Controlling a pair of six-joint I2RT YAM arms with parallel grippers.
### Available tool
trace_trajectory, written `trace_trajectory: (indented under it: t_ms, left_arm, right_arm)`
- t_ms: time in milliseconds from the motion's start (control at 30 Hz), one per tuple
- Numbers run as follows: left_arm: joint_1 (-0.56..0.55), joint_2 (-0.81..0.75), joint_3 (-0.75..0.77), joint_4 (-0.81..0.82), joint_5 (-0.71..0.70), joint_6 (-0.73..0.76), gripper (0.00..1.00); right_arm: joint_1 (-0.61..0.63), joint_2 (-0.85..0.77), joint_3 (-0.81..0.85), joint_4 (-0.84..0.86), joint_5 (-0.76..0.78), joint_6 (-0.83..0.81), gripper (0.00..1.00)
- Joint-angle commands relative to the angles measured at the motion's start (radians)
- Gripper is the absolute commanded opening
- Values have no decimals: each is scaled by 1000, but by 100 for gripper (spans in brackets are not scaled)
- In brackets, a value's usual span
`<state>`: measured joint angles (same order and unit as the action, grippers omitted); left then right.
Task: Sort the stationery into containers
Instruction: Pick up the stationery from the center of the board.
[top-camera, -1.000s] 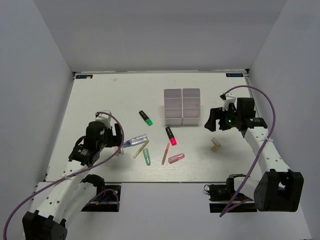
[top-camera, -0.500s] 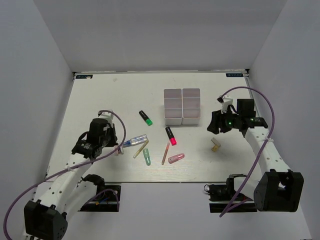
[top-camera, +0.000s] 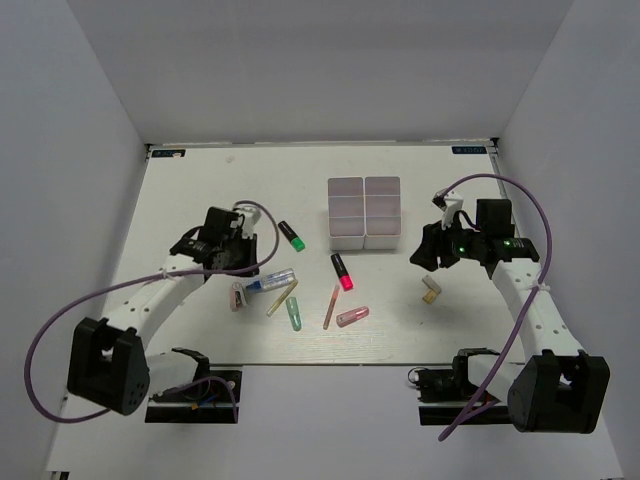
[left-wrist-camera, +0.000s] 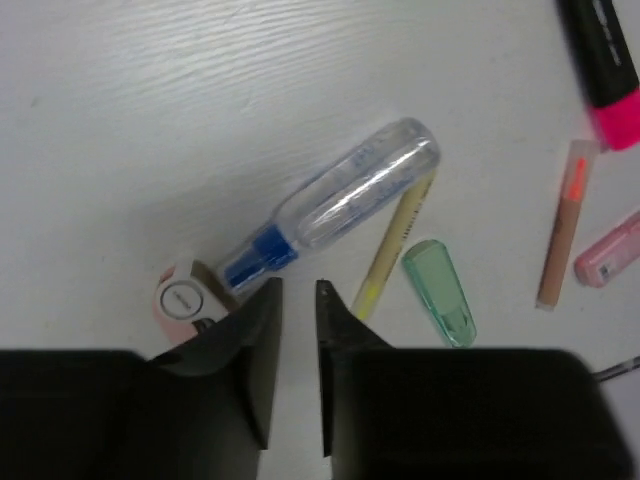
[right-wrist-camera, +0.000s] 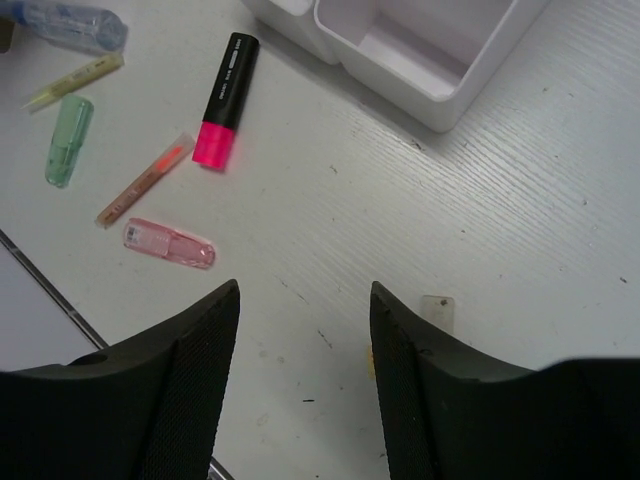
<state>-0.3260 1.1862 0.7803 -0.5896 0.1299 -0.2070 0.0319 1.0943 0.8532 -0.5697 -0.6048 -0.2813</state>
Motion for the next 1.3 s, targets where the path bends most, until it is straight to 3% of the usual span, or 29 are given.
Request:
trace_trajectory:
  t_ms: [0,100,300,400,633,833,1267]
  left_arm:
    - [-48,85,129,13,123,281,27]
    - [-71,165,198,-24,221,395,38]
    - [-91,268,295,-167,214,573,65]
    - [-94,260,277,-165,232,600,68]
    - [-143,236,181,5,223,751,68]
    - [-169,366,284,-59,211,790,64]
    - [-197,472,228,40,134,822,59]
  right_arm:
    - [-6,-4,-3,4,-65,-28,58]
    - [-6,-4,-6,-1,-79,-32,61]
    - [-9,-17,-14,2,-93,-42,70]
    - [-10,-11,-14,-1,-96,-55,71]
    - [-12,1,-11,-10,-115,-58,73]
    - [-20,1,-9,-13,-113,-59,73]
    - [-21,22,-8,-28,-144,-65,73]
